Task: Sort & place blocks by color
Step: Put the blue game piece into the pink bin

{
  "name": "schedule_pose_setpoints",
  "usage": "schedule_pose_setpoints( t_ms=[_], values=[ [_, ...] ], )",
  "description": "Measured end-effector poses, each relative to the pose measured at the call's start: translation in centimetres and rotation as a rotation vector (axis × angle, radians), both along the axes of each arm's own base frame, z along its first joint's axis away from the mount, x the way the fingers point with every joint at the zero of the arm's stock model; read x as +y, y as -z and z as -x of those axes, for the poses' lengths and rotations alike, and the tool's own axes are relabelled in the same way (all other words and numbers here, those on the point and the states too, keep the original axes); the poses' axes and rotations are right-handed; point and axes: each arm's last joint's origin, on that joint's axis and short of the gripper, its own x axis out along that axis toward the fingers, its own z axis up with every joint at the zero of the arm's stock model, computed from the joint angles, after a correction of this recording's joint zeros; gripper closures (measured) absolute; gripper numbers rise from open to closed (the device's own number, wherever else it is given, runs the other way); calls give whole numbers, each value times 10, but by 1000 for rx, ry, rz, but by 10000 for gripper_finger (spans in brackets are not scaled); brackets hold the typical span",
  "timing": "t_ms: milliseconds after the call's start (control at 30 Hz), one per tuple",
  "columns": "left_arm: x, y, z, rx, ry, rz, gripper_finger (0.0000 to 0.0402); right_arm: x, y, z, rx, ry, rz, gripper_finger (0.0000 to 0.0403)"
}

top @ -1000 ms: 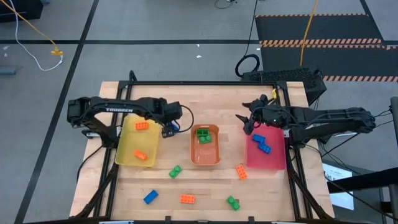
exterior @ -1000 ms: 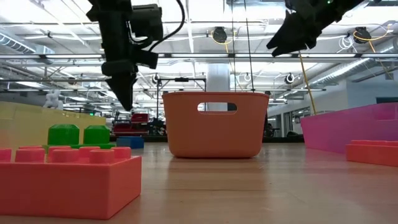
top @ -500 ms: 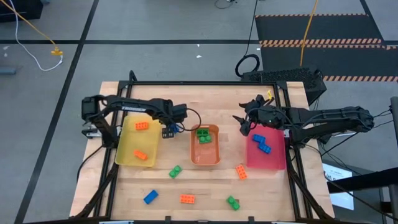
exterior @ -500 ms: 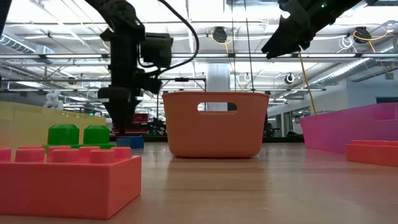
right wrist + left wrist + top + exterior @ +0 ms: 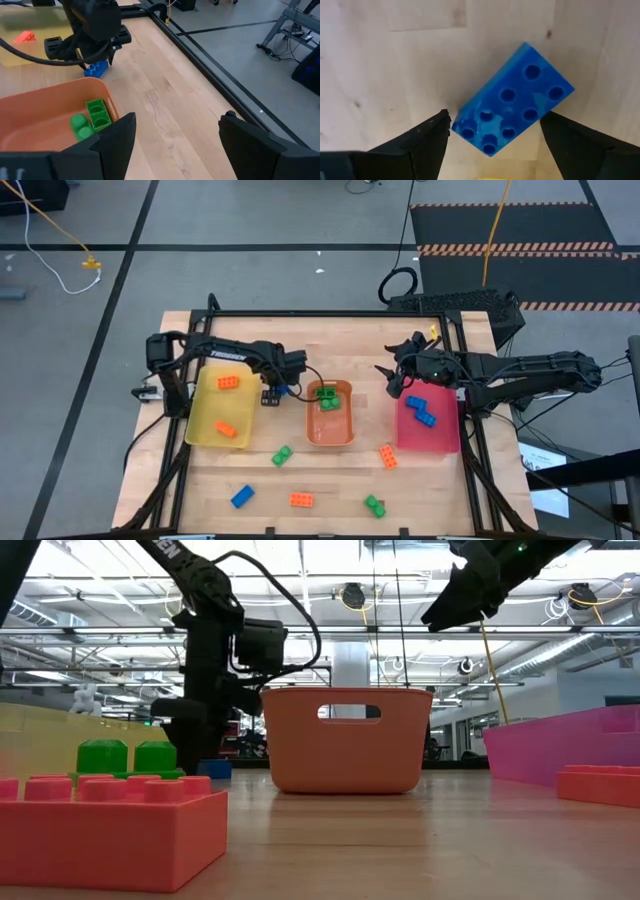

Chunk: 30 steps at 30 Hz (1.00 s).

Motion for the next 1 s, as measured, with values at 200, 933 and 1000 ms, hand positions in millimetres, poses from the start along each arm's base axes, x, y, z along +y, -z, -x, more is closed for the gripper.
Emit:
schedule_pose_setpoints(
  t_ms=[200, 933, 1000],
  values=[
    [-1, 1, -2, -1, 11, 0, 108, 0, 0, 0, 1, 0, 0, 133],
    [6, -42, 3, -121, 15, -126, 259, 0, 0, 0, 11, -8, 19, 133],
    [11, -63, 0, -213, -15, -151, 259, 0, -1, -1, 12, -25, 47, 133]
  ],
)
